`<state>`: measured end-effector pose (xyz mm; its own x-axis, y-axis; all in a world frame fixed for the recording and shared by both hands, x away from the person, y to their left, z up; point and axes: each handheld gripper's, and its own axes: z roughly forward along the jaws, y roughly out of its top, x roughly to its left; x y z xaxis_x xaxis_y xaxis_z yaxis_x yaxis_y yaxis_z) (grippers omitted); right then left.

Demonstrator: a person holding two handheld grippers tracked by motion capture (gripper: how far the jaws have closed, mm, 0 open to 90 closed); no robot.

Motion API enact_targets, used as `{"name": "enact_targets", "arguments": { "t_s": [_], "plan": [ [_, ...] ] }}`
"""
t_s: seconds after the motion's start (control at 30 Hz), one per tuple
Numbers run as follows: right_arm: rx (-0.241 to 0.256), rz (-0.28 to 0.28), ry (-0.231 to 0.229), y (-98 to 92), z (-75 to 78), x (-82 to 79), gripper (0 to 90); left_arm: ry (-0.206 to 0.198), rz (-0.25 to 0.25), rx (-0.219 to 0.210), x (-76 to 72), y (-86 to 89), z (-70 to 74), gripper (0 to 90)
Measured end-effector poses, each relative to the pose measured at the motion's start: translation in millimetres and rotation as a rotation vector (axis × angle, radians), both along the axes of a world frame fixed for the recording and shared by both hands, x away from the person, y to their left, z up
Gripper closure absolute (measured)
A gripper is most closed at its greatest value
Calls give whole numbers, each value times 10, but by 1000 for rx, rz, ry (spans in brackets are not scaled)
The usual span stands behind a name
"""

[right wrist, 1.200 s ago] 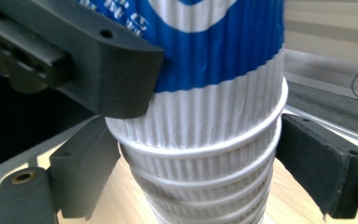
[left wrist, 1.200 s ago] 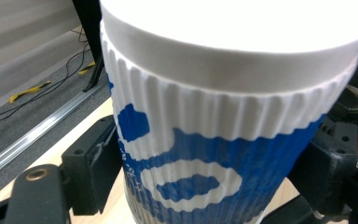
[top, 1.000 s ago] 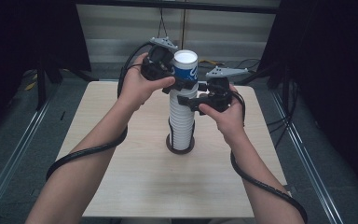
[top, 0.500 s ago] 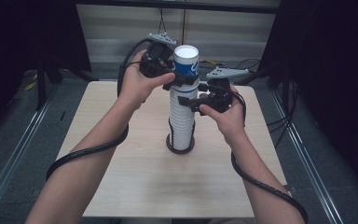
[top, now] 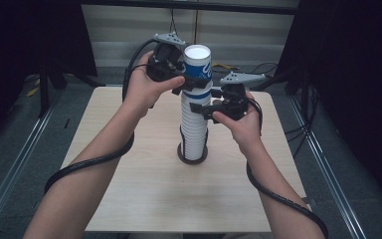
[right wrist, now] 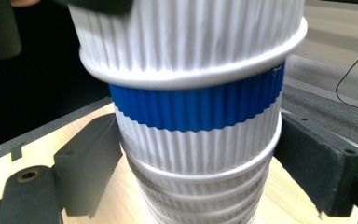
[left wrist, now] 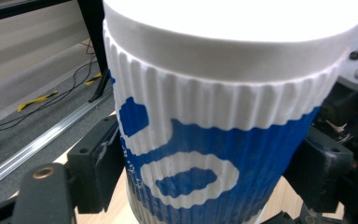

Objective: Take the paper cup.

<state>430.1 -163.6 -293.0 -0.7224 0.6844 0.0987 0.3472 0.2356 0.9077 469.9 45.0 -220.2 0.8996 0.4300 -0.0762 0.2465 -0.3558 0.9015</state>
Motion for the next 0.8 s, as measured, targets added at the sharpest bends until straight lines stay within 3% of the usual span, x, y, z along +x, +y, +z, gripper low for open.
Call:
{"name": "enact_targets", "arguments": {
  "t_s": [0.17,0.47,0.67,0.8],
  "plan": [
    [-3,1,1,0,2,0,145,4,-4,-20,9,16,-46,211],
    [-6,5,-1,6,4,5,144,-23,7,-29,-25,49,77,217],
    [-4,4,0,0,0,5,145,-26,15,-77,-24,85,111,218],
    [-4,4,0,5,-1,10,145,-31,18,-82,-27,92,137,218]
  ]
}}
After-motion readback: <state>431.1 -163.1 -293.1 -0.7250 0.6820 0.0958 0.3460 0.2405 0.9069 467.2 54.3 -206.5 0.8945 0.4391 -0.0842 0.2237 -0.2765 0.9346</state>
